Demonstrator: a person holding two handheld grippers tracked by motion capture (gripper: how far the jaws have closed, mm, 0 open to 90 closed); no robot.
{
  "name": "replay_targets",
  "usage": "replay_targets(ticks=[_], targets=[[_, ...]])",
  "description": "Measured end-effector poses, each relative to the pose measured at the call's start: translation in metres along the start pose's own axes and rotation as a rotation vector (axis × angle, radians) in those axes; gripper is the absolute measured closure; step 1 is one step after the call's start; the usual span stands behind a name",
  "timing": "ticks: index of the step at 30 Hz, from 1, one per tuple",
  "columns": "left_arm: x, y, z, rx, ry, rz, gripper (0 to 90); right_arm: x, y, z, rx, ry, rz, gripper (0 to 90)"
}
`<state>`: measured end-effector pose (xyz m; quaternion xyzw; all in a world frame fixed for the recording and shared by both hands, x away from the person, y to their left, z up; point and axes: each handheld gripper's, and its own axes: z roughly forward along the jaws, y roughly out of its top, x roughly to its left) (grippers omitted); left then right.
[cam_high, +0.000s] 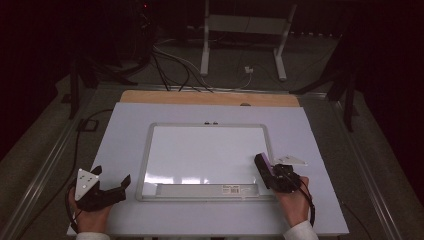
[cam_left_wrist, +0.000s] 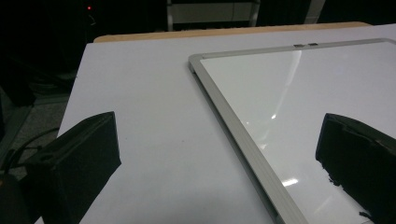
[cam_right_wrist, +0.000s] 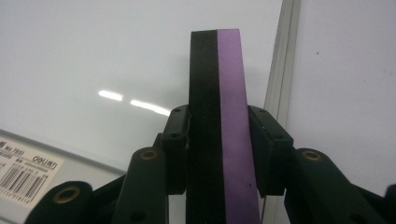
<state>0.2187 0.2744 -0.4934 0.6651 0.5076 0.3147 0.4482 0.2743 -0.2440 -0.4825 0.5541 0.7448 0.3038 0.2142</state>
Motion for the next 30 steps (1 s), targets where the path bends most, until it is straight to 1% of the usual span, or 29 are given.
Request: replay_targets(ticks=[3, 6, 8, 11, 14, 18, 21, 22, 23, 24, 25, 28, 30], targets=[[0.000, 0.000, 0.000, 0.000, 0.000, 0.001, 0.6, 0.001, -0.002, -0.002, 0.005, 0.003, 0.002, 62.1], [0.001, 0.000, -0.001, -0.001, 0.000, -0.001, 0.6, 0.001, -0.005, -0.003, 0.025, 0.004, 0.005, 56.7], [0.001, 0.000, -0.001, -0.002, 0.000, -0.002, 0.6, 0.002, -0.009, -0.004, 0.043, 0.003, -0.004, 55.8], [0.001, 0.000, -0.001, -0.001, -0.001, 0.000, 0.6, 0.005, -0.015, -0.007, 0.052, 0.001, -0.015, 56.2], [0.000, 0.000, -0.001, -0.003, -0.001, -0.001, 0.6, 0.008, -0.018, -0.011, 0.064, 0.009, -0.019, 55.7], [0.001, 0.000, -0.001, -0.005, 0.000, -0.002, 0.6, 0.014, -0.022, -0.015, 0.077, 0.033, -0.038, 53.2], [0.000, 0.000, -0.002, -0.008, -0.001, -0.003, 0.6, 0.012, -0.023, -0.017, 0.076, 0.051, -0.034, 52.2], [0.000, 0.001, -0.002, -0.009, -0.001, -0.003, 0.6, 0.009, -0.023, -0.017, 0.065, 0.067, -0.028, 50.1], [0.001, 0.001, -0.002, -0.010, -0.001, -0.002, 0.6, 0.007, -0.023, -0.018, 0.042, 0.090, -0.022, 46.9], [0.001, 0.001, -0.002, -0.010, -0.001, -0.003, 0.6, 0.004, -0.022, -0.019, 0.020, 0.102, -0.017, 42.3], [0.001, 0.001, -0.002, -0.010, -0.001, -0.003, 0.6, 0.002, -0.021, -0.020, -0.005, 0.103, -0.020, 38.8], [0.001, 0.001, -0.002, -0.010, -0.001, -0.003, 0.6, -0.004, -0.018, -0.023, -0.075, 0.081, -0.051, 30.3], [0.001, 0.001, -0.002, -0.012, 0.001, -0.004, 0.6, -0.010, -0.015, -0.026, -0.114, 0.091, -0.042, 24.0]])
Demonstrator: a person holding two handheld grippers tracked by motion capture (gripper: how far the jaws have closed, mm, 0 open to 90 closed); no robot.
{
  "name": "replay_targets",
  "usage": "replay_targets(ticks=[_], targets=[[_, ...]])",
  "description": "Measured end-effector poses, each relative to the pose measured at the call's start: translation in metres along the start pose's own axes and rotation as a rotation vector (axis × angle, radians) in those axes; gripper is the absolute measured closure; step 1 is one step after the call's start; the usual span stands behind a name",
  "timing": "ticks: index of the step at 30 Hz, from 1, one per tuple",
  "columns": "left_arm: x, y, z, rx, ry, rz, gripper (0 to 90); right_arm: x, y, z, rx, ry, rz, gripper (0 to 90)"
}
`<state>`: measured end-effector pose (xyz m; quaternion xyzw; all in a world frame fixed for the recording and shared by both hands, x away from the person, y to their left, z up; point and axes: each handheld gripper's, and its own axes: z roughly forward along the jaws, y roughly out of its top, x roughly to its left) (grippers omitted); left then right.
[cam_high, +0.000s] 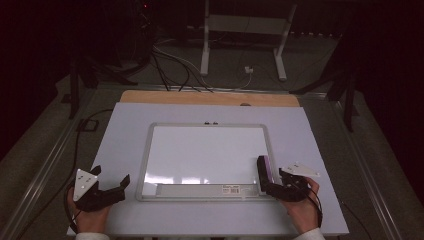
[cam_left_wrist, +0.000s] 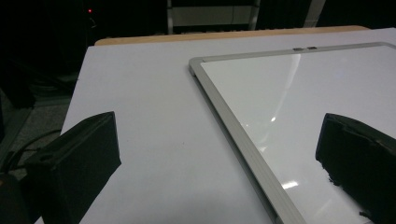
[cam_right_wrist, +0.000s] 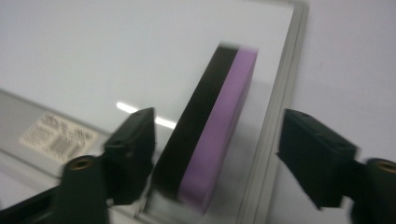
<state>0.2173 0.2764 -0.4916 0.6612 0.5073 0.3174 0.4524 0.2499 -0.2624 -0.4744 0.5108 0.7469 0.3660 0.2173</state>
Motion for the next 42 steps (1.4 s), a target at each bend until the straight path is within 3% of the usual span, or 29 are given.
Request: replay_targets(ticks=[4, 8, 12, 19, 29, 42], targets=[[0.001, 0.001, -0.001, -0.007, 0.006, -0.001, 0.6, -0.011, 0.003, -0.008, -0.070, 0.009, 0.011, 15.9], [0.001, 0.003, -0.003, -0.022, 0.004, -0.005, 0.6, -0.019, -0.001, -0.018, -0.162, -0.020, -0.030, 12.6], [0.000, 0.006, -0.006, -0.040, -0.002, -0.007, 0.6, -0.027, -0.009, -0.023, -0.261, -0.010, -0.058, 11.3], [-0.001, 0.008, -0.008, -0.068, -0.008, -0.009, 0.5, -0.041, -0.022, -0.026, -0.359, 0.009, -0.028, 5.1], [0.001, 0.010, -0.010, -0.097, -0.016, -0.011, 0.5, -0.052, -0.029, -0.030, -0.394, -0.011, 0.021, 1.9], [0.007, 0.005, -0.010, -0.104, -0.002, -0.012, 0.5, -0.046, -0.028, -0.024, -0.355, 0.004, -0.004, 0.1]])
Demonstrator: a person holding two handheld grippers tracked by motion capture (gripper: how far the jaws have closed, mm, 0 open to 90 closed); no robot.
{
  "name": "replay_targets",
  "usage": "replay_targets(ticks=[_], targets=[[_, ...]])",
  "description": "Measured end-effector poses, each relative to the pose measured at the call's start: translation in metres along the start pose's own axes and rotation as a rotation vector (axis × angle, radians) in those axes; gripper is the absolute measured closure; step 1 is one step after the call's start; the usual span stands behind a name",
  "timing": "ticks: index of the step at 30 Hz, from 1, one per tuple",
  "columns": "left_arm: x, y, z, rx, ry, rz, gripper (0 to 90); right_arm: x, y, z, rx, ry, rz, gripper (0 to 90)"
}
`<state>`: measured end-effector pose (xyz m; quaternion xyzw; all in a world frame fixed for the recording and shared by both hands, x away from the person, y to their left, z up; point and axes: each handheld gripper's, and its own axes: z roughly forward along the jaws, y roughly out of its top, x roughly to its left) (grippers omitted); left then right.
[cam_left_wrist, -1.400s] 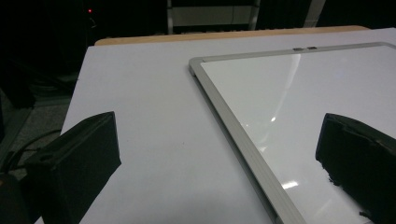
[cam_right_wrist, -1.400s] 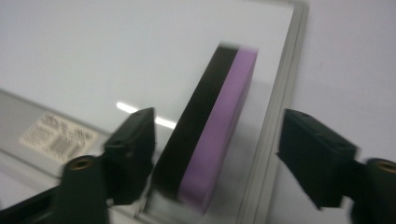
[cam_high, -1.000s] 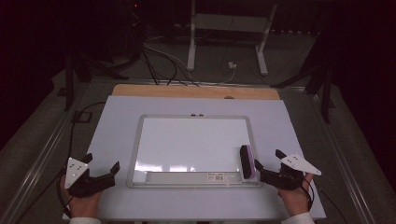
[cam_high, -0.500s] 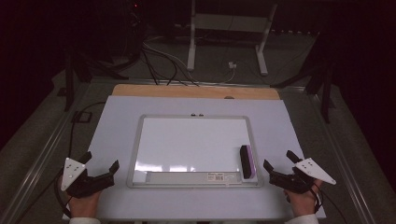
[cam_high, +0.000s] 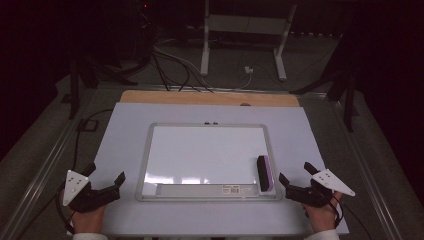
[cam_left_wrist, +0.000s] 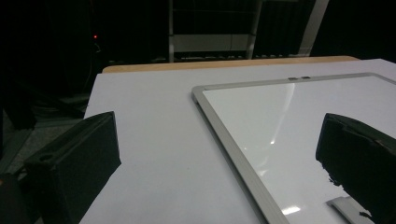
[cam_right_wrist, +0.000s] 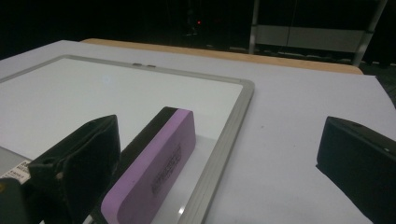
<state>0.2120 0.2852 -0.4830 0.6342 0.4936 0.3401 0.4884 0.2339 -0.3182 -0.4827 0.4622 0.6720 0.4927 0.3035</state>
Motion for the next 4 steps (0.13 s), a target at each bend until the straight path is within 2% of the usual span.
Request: replay_targets(ticks=[4], targets=[[0.0007, -0.0009, 0.0009, 0.001, 0.003, -0.004, 0.5, 0.0017, -0.0001, 0.0009, 0.008, 0.002, -0.004, 0.1]])
